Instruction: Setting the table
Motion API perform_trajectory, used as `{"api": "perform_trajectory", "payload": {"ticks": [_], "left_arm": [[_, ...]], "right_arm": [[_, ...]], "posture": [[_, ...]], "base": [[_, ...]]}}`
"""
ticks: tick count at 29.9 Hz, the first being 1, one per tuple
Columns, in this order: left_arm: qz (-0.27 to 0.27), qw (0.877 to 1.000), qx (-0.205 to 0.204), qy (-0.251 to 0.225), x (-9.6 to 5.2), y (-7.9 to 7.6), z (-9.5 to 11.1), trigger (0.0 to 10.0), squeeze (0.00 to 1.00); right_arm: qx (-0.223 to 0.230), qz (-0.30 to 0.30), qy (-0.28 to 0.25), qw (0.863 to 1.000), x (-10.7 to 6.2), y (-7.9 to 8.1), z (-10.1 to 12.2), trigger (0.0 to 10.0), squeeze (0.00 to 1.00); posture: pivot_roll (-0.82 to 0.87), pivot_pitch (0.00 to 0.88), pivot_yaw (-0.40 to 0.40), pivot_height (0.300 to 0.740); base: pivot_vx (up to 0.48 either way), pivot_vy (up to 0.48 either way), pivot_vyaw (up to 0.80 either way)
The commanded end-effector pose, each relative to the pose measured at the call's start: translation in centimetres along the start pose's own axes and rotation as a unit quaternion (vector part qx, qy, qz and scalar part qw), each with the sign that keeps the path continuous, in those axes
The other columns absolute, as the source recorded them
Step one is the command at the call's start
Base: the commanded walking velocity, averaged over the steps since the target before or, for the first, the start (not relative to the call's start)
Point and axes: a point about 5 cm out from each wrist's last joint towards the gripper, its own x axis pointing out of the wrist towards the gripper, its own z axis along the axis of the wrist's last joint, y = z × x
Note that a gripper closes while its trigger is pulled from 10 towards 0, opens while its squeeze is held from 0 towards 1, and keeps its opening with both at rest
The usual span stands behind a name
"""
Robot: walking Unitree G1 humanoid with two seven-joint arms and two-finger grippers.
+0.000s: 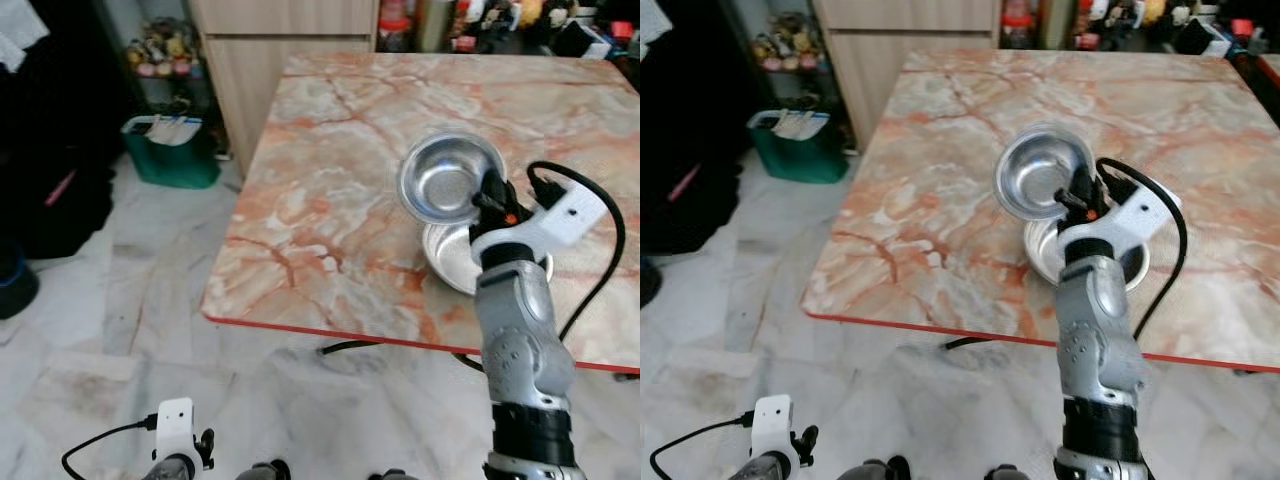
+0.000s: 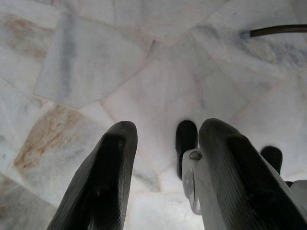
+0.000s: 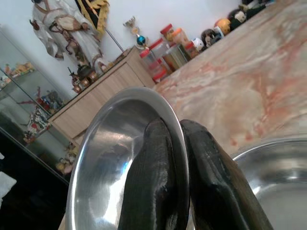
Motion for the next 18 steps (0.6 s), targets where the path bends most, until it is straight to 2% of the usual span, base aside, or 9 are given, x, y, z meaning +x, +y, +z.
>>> {"api": "perform_trajectory", "payload": {"ticks": [1,6,9,12,16,18], "left_arm": [[0.004,1.0,-0.003,0.015,-0.2,0.4,-0.8,10.0,0.0],[0.01,1.0,-0.003,0.023,-0.5,2.0,-1.2,10.0,0.0],[0.011,1.0,-0.003,0.025,-0.6,2.3,-1.2,10.0,0.0],[0.015,0.999,-0.004,0.029,-0.7,3.0,-1.4,10.0,0.0],[0.015,0.999,-0.003,0.03,-0.7,2.9,-1.4,10.0,0.0],[0.013,0.999,-0.002,0.032,-0.7,2.6,-1.5,10.0,0.0]], "right_arm": [[0.004,0.003,-0.012,1.0,-0.3,0.3,0.8,10.0,0.0],[0.006,-0.045,-0.012,0.999,-0.7,-1.7,1.1,10.0,0.0],[0.006,-0.054,-0.013,0.998,-0.7,-2.0,1.2,10.0,0.0],[-0.001,-0.09,-0.023,0.996,-0.4,-3.4,1.6,10.0,0.0],[-0.005,-0.101,-0.024,0.995,-0.3,-4.1,1.7,10.0,0.0],[0.006,-0.107,-0.01,0.994,-0.2,-4.5,1.1,10.0,0.0]], "posture": [[-0.04,0.161,0.027,0.74],[-0.04,0.156,0.029,0.74],[-0.04,0.153,0.029,0.74],[-0.04,0.155,0.029,0.74],[-0.04,0.155,0.029,0.74],[-0.04,0.156,0.031,0.74]], "base": [[0.0,0.0,0.0],[0.0,0.0,0.0],[0.0,0.0,0.0],[0.0,0.0,0.0],[0.0,0.0,0.0],[0.0,0.0,0.0]]}}
